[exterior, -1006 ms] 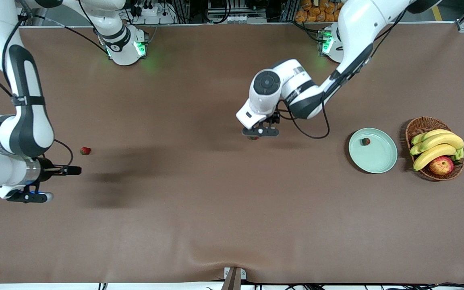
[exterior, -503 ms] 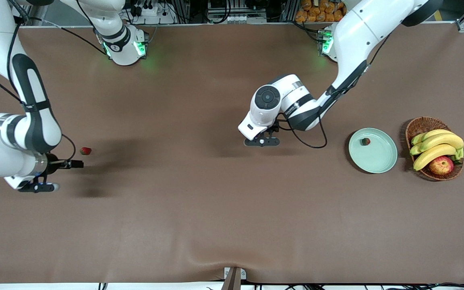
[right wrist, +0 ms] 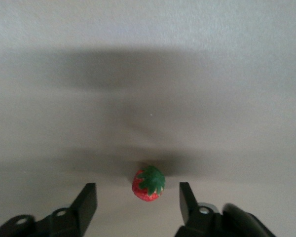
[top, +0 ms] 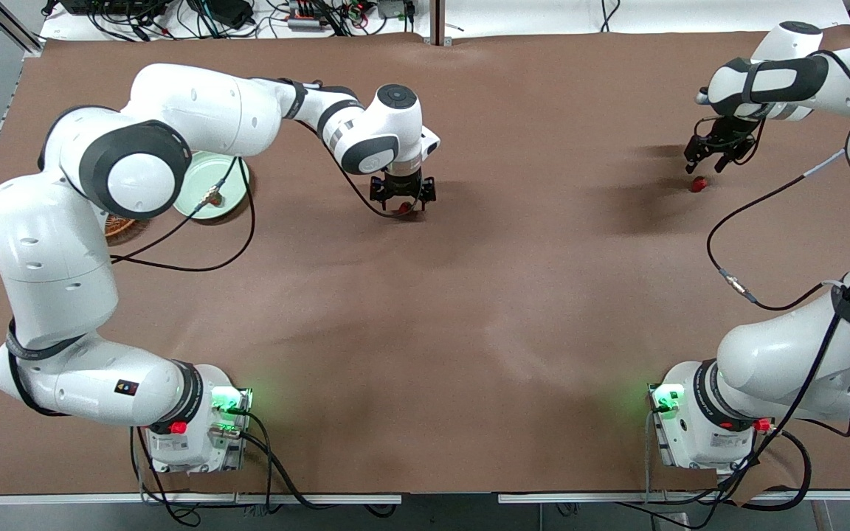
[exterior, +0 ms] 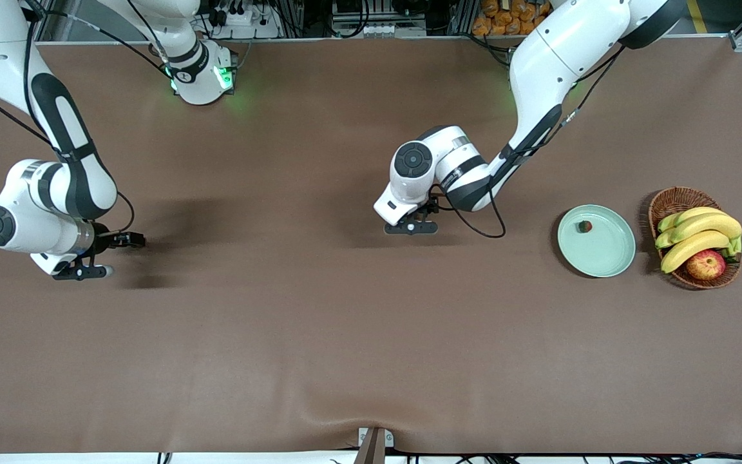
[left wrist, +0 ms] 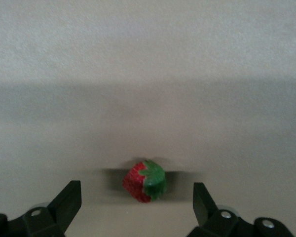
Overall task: Collect all strawberries into plate
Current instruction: 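Grasp the middle strawberry with the left gripper while the right gripper grasps the last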
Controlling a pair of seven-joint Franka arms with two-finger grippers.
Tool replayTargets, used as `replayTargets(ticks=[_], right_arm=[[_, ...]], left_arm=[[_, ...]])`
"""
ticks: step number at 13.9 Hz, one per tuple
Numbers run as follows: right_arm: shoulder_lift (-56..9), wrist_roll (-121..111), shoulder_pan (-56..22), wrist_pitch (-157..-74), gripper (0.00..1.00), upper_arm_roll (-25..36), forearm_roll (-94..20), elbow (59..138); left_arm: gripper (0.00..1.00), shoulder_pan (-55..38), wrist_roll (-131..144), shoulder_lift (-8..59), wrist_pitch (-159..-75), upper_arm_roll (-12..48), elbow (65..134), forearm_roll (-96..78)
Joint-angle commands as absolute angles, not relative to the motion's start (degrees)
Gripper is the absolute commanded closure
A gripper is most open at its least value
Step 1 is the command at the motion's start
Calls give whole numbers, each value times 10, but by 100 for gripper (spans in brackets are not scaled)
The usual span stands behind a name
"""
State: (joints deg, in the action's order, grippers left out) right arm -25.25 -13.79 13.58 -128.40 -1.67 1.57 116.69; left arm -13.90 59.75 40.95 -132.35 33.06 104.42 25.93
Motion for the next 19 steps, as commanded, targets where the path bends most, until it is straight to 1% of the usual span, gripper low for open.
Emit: replayTargets(ticks=[1,3,5,7,8,9,10,11,12,13,14,18,19], right_arm=[[-229,-150,156,-1305,33,-30,28,1210],[-230,-150,156,-1339,39,-30,28,1228],[-233,-150,154,-1341,48,-31,28,1230],[-234,-150,151,-1342,66,-31,28,1231],[-235,-151,151,-1342,80,-31,28,1230],[-235,-151,150,-1342,88,-31,28,1230],[-235,-151,149,-1342,93,-31,28,1228],[-234,-152,149,-1341,100,-31,29,1226],[-231,-152,147,-1339,100,-32,29,1223],[-229,-151,142,-1332,100,-33,29,1215],[-228,-150,140,-1307,100,-33,29,1196],[-228,-142,129,-1168,100,-36,28,1093],[-228,-141,123,-1145,100,-36,27,1076]], left_arm=[[0,-144,606,421,-1325,324,1034,305],[0,-144,610,429,-1325,324,1033,327],[0,-149,612,429,-1325,324,1032,326],[0,-149,613,428,-1325,325,1032,323],[0,-153,615,429,-1325,325,1032,321],[0,-157,624,429,-1325,325,1031,321],[11,-158,626,429,-1325,324,1030,322],[33,-158,626,429,-1325,325,1030,322],[50,-158,626,429,-1325,324,1030,321],[76,-158,627,428,-1325,324,1030,321],[100,-158,629,428,-1325,324,1030,321],[100,-158,629,425,-1324,325,1030,321],[100,-154,628,422,-1324,325,1029,320]])
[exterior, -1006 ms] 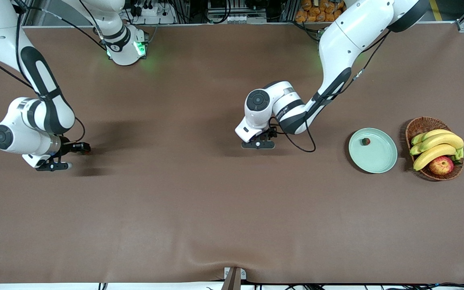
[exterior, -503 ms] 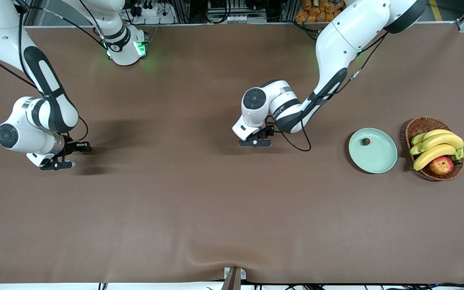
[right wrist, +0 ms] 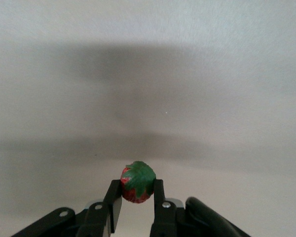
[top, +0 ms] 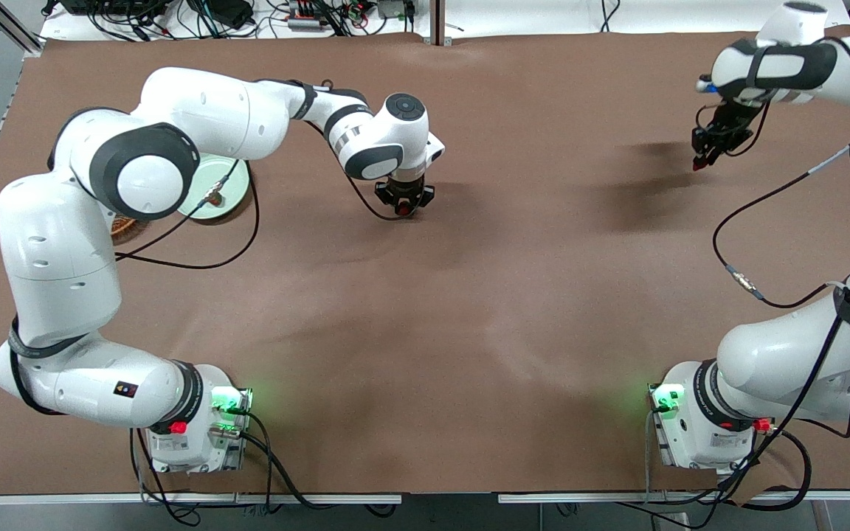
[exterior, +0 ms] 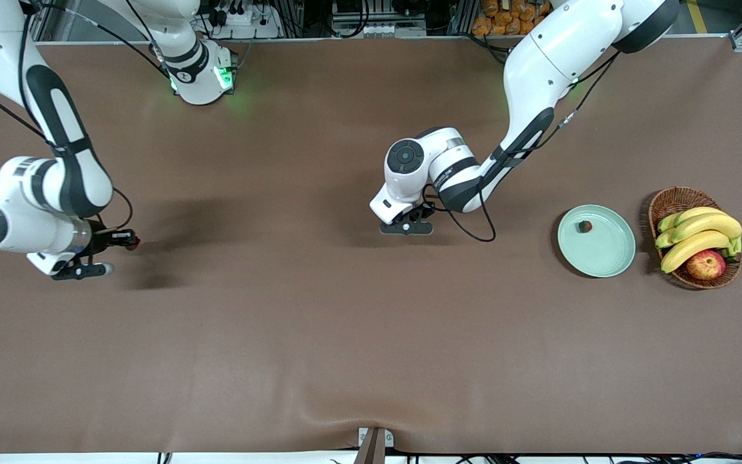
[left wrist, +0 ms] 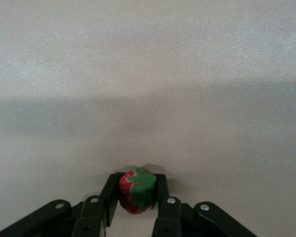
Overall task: Collect all strawberries into plate
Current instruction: 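Grasp the middle strawberry with the left gripper while the right gripper grasps the last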
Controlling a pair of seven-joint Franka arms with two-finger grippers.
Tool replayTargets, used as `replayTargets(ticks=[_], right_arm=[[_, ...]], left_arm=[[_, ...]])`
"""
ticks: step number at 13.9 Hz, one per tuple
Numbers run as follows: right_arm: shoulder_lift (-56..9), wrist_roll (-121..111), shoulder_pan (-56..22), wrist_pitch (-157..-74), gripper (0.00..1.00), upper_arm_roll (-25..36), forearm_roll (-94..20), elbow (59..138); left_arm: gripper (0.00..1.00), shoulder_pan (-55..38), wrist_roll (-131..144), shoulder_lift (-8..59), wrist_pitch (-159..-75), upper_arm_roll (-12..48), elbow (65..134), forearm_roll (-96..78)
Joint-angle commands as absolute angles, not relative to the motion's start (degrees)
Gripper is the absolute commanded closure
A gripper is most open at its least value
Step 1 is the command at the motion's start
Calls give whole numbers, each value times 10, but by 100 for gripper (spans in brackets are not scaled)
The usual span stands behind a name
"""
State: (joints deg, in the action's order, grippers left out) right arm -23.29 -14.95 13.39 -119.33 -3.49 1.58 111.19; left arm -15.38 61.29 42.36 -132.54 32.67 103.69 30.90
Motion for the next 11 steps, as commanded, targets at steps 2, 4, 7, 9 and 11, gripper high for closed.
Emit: replayTargets(ticks=[2,4,7,9,11], right_arm=[[-228,-131,119,-1104,100,-37,26,1043],[-228,-114,104,-1065,100,-37,21,1009],[-227,-31,63,-1009,100,-39,17,971],[-215,46,26,-991,100,-42,-18,968],[-210,132,-23,-991,100,-43,-32,968]], left_arm=[[100,-145,628,401,-1318,326,1029,314],[100,-122,627,375,-1309,329,1029,293],[100,-86,647,335,-1295,327,1029,260],[100,-42,668,315,-1269,327,1029,258],[100,11,674,306,-1250,327,1029,258]])
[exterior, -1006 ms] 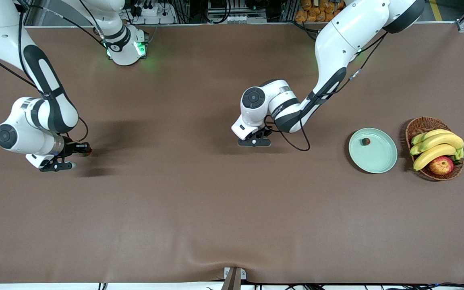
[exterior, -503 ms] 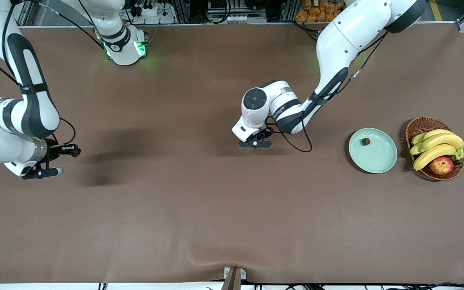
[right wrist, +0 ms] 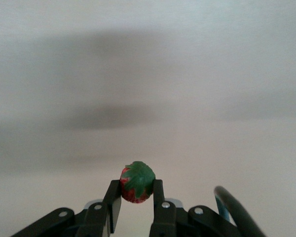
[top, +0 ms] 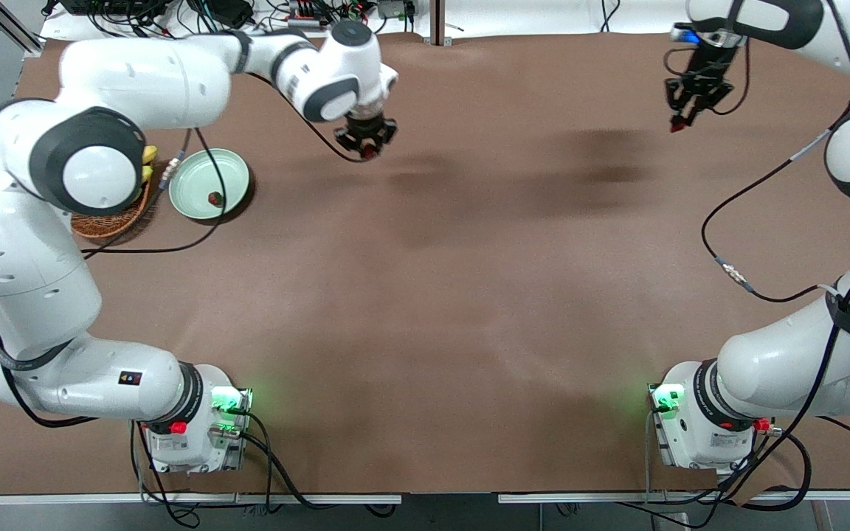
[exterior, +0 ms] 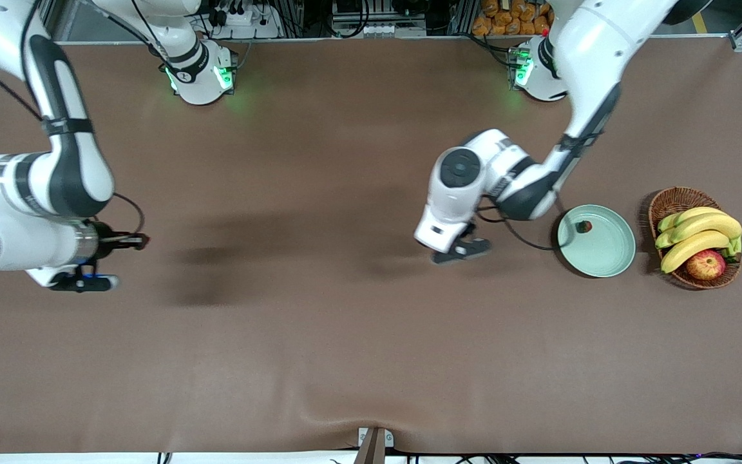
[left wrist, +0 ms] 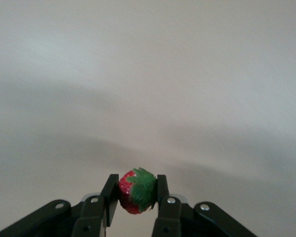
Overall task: Collect all strawberries into plate
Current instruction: 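Carry the strawberry to the plate with the left gripper while the right gripper follows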
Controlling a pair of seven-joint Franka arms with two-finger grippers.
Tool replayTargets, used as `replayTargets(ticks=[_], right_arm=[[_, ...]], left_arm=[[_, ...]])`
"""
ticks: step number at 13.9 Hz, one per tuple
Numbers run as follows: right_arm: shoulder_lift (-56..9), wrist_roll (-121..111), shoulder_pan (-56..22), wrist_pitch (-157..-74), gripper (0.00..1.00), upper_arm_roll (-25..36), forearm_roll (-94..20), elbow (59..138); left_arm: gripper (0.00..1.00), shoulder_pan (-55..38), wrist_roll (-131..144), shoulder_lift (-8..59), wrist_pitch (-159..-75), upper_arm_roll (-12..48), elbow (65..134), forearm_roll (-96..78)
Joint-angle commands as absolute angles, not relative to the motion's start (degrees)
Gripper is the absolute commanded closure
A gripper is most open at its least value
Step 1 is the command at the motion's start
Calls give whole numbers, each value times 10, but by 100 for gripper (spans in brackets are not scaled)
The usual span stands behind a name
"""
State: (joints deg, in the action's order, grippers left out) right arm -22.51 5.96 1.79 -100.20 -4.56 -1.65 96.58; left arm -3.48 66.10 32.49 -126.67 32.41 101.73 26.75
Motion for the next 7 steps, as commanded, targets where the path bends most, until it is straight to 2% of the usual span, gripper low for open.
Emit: replayTargets(ticks=[1,4,7], right_arm=[[-210,178,-46,-992,100,-43,-47,968],[-213,319,-126,-1005,100,-42,-98,955],[-219,466,-213,-1041,100,-41,-100,942]], left_arm=[[100,38,673,298,-1245,327,1032,258],[100,126,669,283,-1239,329,1051,258],[100,200,654,284,-1239,330,1074,259]])
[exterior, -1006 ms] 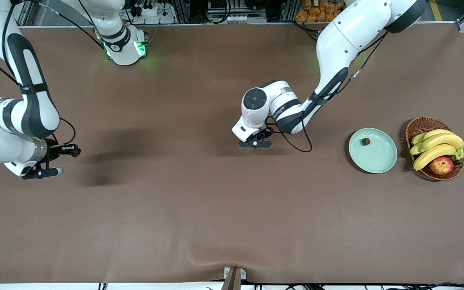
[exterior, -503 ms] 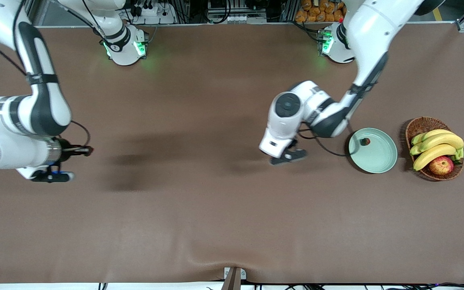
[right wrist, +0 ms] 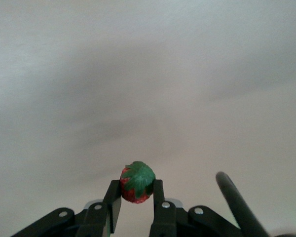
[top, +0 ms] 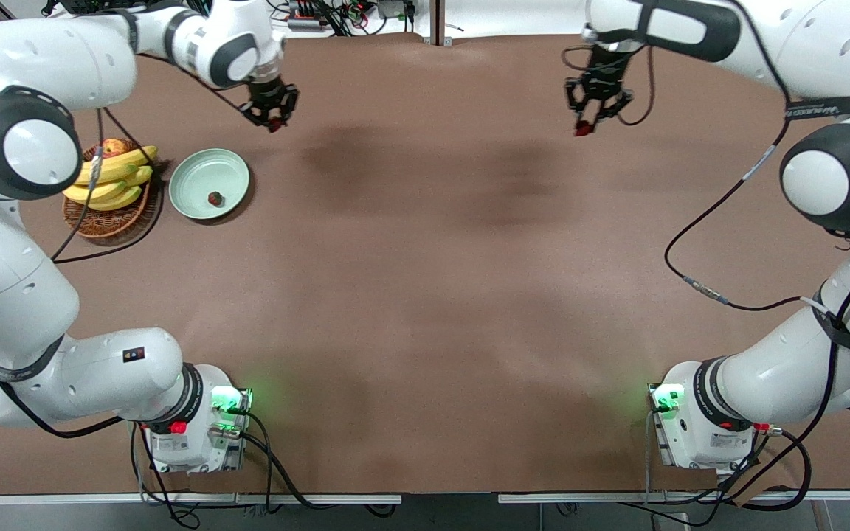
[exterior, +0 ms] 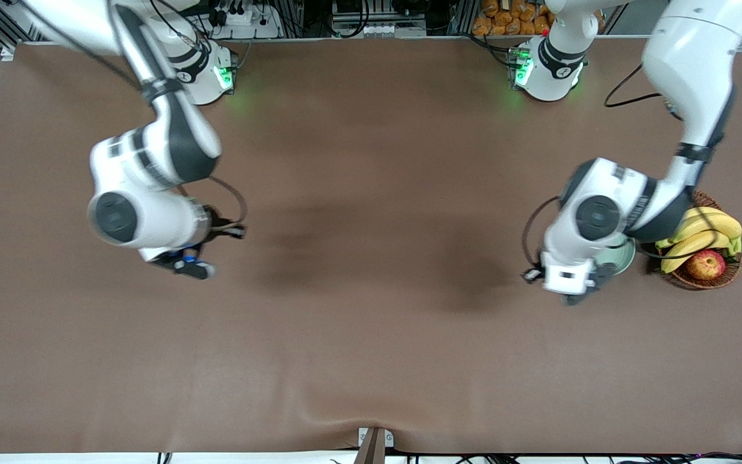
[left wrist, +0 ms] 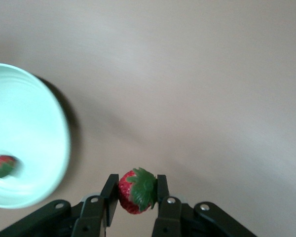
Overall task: Collect all strawberries into plate
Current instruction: 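Carry the strawberry to the plate with the left gripper while the right gripper follows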
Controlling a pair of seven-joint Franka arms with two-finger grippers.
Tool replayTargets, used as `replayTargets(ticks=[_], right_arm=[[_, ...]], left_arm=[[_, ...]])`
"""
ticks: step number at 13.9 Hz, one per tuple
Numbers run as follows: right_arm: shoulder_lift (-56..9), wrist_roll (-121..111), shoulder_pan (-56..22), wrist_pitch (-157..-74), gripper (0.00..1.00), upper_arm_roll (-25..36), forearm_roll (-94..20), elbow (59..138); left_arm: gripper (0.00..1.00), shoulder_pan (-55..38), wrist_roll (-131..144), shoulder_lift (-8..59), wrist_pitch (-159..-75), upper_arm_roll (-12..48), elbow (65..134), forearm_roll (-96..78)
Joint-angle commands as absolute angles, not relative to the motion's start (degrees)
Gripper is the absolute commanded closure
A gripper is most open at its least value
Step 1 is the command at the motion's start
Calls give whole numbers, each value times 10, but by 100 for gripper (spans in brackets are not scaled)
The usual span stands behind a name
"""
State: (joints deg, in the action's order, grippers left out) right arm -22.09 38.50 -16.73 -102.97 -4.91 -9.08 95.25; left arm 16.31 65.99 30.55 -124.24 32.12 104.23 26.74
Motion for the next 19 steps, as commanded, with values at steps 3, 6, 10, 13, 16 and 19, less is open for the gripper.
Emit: replayTargets(ticks=[3,6,10,13,16,19], right_arm=[[-242,589,-289,-1109,100,-42,-106,939],[-289,697,-363,-1203,100,-41,-131,929],[-394,809,-424,-1291,100,-41,-130,848],[-449,829,-456,-1366,100,-41,-129,838],[-474,848,-469,-1397,97,-40,-128,835],[-469,841,-462,-1390,0,-40,-127,833]], left_arm=[[100,270,589,284,-1244,330,1090,259],[100,316,516,288,-1246,330,1106,259],[100,342,448,294,-1252,330,1134,259],[67,347,407,294,-1251,330,1146,259],[0,344,396,283,-1245,334,1143,259],[0,344,399,266,-1239,368,1139,261]])
